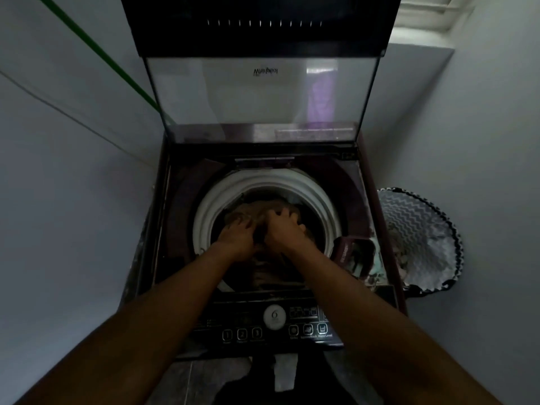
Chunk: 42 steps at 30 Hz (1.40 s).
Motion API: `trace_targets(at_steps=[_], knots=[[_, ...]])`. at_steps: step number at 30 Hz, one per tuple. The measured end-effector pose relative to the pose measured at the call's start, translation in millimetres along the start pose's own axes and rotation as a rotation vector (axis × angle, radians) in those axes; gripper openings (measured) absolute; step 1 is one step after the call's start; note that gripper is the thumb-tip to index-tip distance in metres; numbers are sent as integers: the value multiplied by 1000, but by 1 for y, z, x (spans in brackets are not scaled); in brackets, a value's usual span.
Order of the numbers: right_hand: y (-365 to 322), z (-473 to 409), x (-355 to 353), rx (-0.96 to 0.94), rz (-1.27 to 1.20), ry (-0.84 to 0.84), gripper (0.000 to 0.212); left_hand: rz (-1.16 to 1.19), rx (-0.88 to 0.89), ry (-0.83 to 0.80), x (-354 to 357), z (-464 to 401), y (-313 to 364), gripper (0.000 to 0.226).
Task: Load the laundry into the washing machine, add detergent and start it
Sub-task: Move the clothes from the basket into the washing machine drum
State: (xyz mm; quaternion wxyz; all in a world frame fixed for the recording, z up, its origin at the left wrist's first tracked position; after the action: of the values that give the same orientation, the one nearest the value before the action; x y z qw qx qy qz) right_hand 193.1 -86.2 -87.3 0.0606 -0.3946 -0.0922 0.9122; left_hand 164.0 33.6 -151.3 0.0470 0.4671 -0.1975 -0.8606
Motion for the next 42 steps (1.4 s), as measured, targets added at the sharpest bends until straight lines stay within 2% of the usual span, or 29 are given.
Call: trace_targets(at_steps=[2,4,7,9,12,14,16,19,22,24,27,33,36,40,42], knots=[[2,-4,11,-22,69,-27,61,98,-18,-67,12,-2,-5,99],[3,-8,19,-50,96,-35,57,173,-25,-54,14,1,-7,90],[4,-17,30,-27,143,-43,76,98,-27,153,1,6,-7,82],[0,-30,39,-46,196,-50,92,172,-5,242,-4,10,-4,69],[3,-52,61,-59,304,-158,103,297,52,-6,12,14,0,63],[2,-50,63,-52,324,-195,88,294,53,-41,19,15,-7,69],[-1,-51,58,-37,237,-129,73,290,35,66,13,16,-8,75],[-9,-49,34,-90,16,74,47,258,67,240,-11,17,4,58],[-6,-35,4,-108,-81,245,38,267,102,312,-31,12,18,54],[-1,-25,-12,-120,-90,296,37,282,109,348,-43,6,29,53],[16,-18,-35,-121,-95,400,15,281,149,404,-60,-3,55,49],[55,4,-87,-112,-19,644,25,245,313,508,-88,-23,109,47],[88,15,-115,-97,-106,759,21,194,378,547,-99,-37,137,49],[136,19,-134,-69,-273,859,33,216,444,543,-103,-56,184,50],[163,17,-139,-42,-326,913,24,217,476,534,-101,-65,210,47]])
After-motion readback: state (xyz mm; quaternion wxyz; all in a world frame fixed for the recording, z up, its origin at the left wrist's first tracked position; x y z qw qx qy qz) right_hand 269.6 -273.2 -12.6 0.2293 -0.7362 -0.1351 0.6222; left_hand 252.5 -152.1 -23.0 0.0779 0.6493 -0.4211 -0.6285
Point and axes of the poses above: each hand's wrist, its own z-axis away from the middle knuckle, its own x-axis out of the palm, y = z × x, the point moved 6 cm from there along -z, towards the middle knuckle, and after that the axes turned 11 degrees about x, right-handed, at the moved point
